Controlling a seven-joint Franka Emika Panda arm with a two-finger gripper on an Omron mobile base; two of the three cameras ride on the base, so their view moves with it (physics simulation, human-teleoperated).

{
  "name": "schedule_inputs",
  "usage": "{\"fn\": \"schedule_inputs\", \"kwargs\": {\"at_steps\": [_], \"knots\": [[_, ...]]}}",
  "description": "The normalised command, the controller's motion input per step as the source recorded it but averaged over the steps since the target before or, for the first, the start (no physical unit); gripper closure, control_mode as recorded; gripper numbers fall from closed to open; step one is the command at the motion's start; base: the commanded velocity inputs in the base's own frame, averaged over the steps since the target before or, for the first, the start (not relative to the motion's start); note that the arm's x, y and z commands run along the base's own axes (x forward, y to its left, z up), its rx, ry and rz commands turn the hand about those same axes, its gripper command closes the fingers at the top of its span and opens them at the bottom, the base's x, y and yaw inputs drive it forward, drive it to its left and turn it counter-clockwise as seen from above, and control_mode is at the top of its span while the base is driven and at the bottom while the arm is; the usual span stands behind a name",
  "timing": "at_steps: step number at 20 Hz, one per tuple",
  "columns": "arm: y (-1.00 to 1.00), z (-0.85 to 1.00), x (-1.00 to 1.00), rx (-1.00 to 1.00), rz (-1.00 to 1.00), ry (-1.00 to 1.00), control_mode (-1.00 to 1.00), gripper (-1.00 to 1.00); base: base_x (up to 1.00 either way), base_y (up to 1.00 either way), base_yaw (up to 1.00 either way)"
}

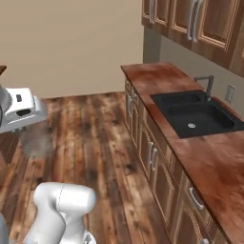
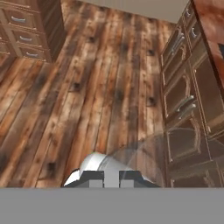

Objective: There is a bowl on the dining counter. Grab a lemon wedge from the fridge and place it in the bowl. Then get the liquor bottle and glass cup from the cabinet and place them next to the bowl.

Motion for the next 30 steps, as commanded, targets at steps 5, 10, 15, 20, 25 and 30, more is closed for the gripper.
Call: {"fn": "schedule_inputs", "kwargs": {"at_steps": [5, 10, 15, 20, 25, 30], "knots": [[0.0, 0.0, 0.0, 0.0, 0.0, 0.0, 1.0, 1.0, 1.0, 0.63, 0.19], [0.0, 0.0, 0.0, 0.0, 0.0, 0.0, 1.0, 1.0, 1.0, 0.43, 0.29], [0.0, 0.0, 0.0, 0.0, 0.0, 0.0, 1.0, 1.0, 1.0, 0.23, 0.38], [0.0, 0.0, 0.0, 0.0, 0.0, 0.0, 1.0, 1.0, 1.0, 0.08, 0.43], [0.0, 0.0, 0.0, 0.0, 0.0, 0.0, 1.0, 1.0, 1.0, 0.0, 0.46], [0.0, 0.0, 0.0, 0.0, 0.0, 0.0, 1.0, 1.0, 1.0, 0.0, 0.46]]}}
